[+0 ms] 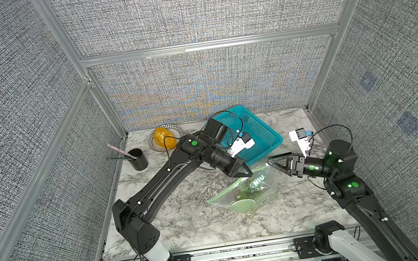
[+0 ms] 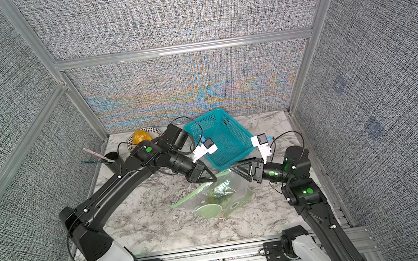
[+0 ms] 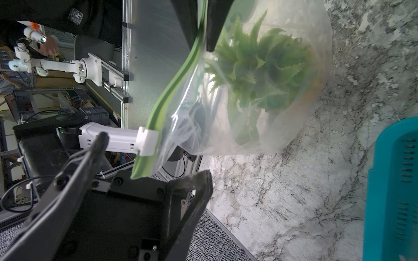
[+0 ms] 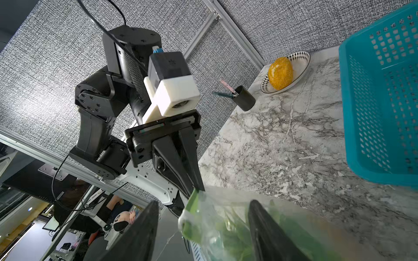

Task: Open the zip-top bag and take out the pineapple
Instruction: Adjust the zipper food storage bag at the center of the board.

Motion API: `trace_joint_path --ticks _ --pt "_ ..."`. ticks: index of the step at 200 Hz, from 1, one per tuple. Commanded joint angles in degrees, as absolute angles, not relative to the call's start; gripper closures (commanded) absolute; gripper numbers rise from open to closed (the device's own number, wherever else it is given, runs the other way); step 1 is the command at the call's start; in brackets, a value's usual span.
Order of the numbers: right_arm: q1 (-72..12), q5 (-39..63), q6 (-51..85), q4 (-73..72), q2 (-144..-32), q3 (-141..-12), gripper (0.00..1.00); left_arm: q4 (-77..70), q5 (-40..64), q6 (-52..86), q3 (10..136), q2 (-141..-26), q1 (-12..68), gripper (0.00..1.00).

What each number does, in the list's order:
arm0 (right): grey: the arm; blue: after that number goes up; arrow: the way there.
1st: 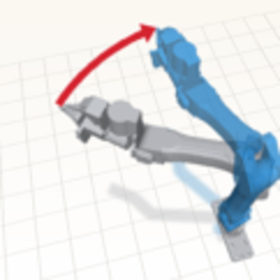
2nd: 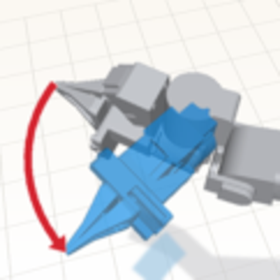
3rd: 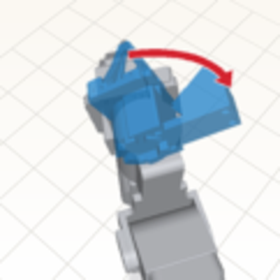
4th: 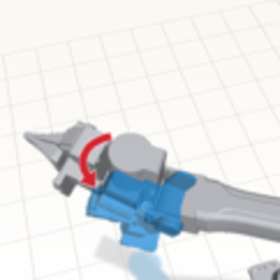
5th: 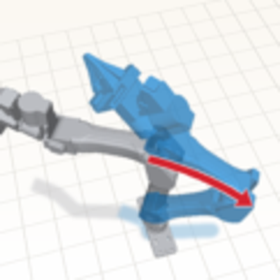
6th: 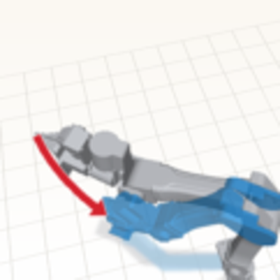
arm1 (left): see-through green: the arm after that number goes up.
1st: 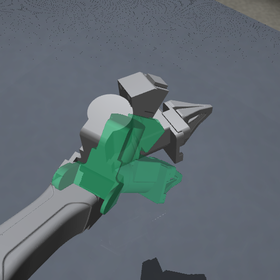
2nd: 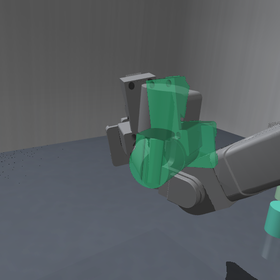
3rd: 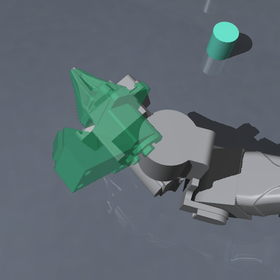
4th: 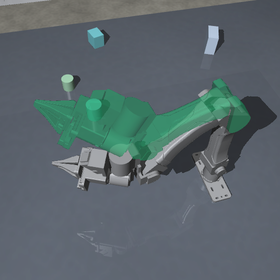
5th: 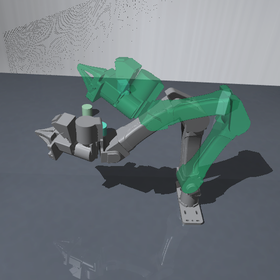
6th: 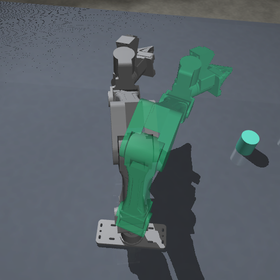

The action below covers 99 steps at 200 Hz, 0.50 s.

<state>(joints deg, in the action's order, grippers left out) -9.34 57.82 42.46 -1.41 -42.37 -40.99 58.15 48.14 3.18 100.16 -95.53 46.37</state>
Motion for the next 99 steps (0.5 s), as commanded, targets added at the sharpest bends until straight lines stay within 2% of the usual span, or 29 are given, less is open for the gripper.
trace_joint_path --ticks 1,26,68,99 --pt "-9.4 58.0 40.7 -0.4 -42.3 -40.3 0.35 56.6 49.9 3.4 100.5 -95.6 46.3 0.88" --pt "-9.4 57.7 39.6 0.5 -42.3 -39.8 0.39 56.8 49.9 3.4 99.7 -94.7 46.1 0.88" --pt "-9.4 57.5 40.1 -1.1 -43.0 -39.6 0.64 57.7 48.7 2.6 97.5 -92.9 44.6 0.88" --pt "-9.4 57.7 40.0 -1.6 -44.2 -40.3 0.71 58.3 48.0 2.3 96.6 -92.2 44.6 0.88"
